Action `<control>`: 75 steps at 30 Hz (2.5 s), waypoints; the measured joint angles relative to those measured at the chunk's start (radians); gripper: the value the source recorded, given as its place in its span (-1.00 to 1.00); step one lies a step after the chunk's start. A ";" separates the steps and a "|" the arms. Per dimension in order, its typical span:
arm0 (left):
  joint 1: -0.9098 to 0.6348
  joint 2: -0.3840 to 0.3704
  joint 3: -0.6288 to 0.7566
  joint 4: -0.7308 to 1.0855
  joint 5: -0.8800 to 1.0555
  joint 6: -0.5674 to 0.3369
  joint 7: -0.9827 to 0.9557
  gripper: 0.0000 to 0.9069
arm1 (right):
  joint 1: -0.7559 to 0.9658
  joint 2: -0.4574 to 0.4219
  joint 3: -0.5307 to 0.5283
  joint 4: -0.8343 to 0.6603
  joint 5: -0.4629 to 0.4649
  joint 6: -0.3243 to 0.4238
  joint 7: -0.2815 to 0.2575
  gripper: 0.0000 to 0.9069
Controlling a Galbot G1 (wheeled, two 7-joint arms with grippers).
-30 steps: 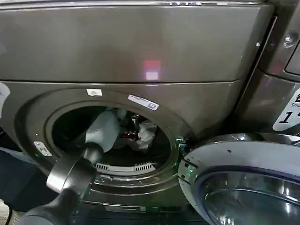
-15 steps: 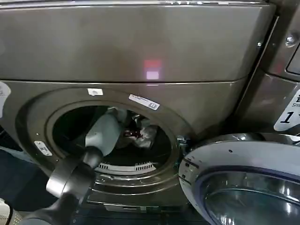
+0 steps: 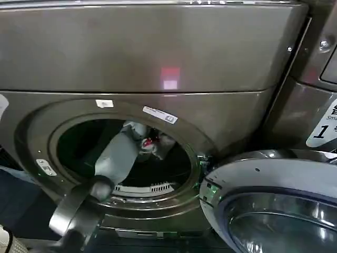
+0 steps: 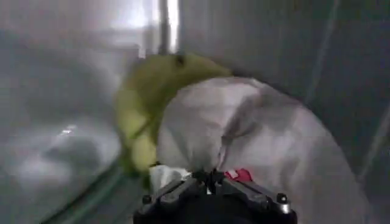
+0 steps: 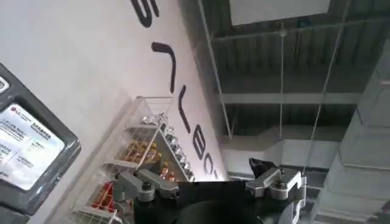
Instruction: Grasp the clothes from the dryer.
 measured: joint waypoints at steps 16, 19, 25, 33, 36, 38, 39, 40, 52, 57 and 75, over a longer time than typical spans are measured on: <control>0.295 -0.005 -0.163 -0.448 -0.469 -0.031 -0.316 -1.00 | 0.015 0.012 -0.014 0.002 -0.002 0.005 0.008 1.00; 0.359 -0.009 -0.185 -0.532 -0.512 -0.072 -0.335 -1.00 | 0.013 0.015 -0.010 0.008 0.003 0.006 0.011 1.00; 0.512 -0.019 -0.227 -0.705 -0.541 -0.144 -0.356 -1.00 | 0.010 0.016 -0.003 0.011 0.012 0.010 0.014 1.00; 0.711 -0.021 -0.256 -0.937 -0.509 -0.223 -0.381 -1.00 | 0.013 0.010 -0.005 0.013 0.028 0.018 0.021 1.00; 0.781 -0.019 -0.257 -1.018 -0.494 -0.244 -0.394 -1.00 | 0.014 0.005 -0.003 0.009 0.038 0.018 0.024 1.00; 0.830 -0.021 -0.264 -1.065 -0.484 -0.261 -0.404 -1.00 | 0.014 0.003 0.001 0.007 0.046 0.019 0.024 1.00; 0.852 -0.022 -0.266 -1.085 -0.480 -0.268 -0.407 -1.00 | 0.015 0.002 0.002 0.006 0.050 0.019 0.023 1.00; 0.875 -0.025 -0.269 -1.103 -0.475 -0.276 -0.409 -1.00 | 0.016 0.002 0.002 0.006 0.053 0.019 0.022 1.00; 1.087 -0.054 -0.280 -1.223 -0.424 -0.337 -0.436 -1.00 | 0.025 -0.002 -0.003 0.000 0.060 0.012 0.019 1.00; 1.126 -0.056 -0.280 -1.243 -0.411 -0.344 -0.439 -1.00 | 0.020 -0.002 0.003 0.000 0.064 0.011 0.021 1.00; 1.171 -0.061 -0.274 -1.277 -0.403 -0.345 -0.441 -1.00 | 0.024 -0.004 0.002 -0.006 0.060 0.007 0.021 1.00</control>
